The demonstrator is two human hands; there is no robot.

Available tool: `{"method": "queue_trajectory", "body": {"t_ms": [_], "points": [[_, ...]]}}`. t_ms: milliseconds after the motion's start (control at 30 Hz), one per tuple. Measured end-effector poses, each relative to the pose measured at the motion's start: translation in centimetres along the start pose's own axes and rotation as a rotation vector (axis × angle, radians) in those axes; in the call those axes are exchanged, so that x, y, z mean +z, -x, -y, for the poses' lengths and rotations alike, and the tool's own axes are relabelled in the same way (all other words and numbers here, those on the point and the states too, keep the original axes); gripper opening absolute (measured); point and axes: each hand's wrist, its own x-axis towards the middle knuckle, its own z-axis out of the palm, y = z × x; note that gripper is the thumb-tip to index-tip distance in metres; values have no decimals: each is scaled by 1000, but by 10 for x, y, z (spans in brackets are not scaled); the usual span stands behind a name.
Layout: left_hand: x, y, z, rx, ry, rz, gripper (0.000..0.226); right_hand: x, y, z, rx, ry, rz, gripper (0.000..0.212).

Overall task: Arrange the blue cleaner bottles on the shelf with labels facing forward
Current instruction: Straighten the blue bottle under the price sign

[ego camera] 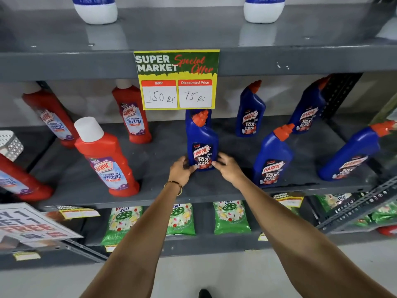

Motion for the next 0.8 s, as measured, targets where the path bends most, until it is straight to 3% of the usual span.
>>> {"method": "queue_trajectory", "body": {"t_ms": [800], "points": [[-4,64,11,6,-54,-17,45,10,65,-18,-14,120,-64,49]]}}
